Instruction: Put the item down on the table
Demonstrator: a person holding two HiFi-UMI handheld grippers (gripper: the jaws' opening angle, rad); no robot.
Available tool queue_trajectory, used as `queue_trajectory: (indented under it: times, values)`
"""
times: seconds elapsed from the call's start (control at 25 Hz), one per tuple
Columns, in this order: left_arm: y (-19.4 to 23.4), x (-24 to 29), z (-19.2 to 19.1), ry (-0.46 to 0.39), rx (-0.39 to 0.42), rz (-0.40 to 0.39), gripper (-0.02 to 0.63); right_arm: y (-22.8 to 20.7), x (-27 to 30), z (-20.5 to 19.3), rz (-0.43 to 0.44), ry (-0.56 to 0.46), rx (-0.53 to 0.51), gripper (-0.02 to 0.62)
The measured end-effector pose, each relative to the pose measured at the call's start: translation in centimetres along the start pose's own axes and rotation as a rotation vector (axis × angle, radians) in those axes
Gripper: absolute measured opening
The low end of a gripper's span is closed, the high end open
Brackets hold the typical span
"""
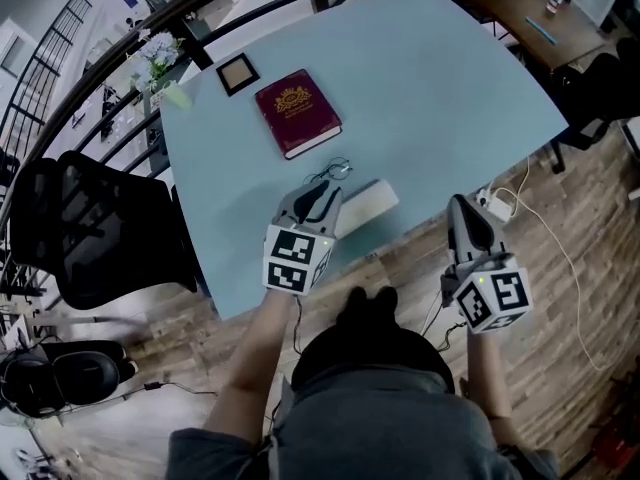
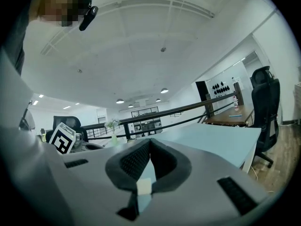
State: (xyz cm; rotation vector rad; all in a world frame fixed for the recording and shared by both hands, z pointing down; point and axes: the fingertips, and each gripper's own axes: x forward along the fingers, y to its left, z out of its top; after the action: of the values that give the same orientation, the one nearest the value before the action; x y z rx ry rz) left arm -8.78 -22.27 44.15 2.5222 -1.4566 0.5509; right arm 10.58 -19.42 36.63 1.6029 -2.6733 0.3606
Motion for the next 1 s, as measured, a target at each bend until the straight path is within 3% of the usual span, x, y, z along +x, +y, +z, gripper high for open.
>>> queue_trajectory:
  times: [0.32, 0.64, 1.0]
  values:
    - [1.7, -4.0, 1.7, -0.122, -0.119, 0.132, 0.018, 1.5, 0.9, 0.0, 0.068, 0.005, -0.007, 0.005]
    - [3.2, -7.6, 1.9, -0.177, -0.161, 0.225, 0.006, 2.3, 1.3, -0.2, 0.104, 0.008, -0.011, 0.005]
    - [4.1, -9.7, 1.4, -0.203, -0.196, 0.276, 0.006, 3.6, 1.3, -0.1, 0.131, 0.017, -0.048, 0.003]
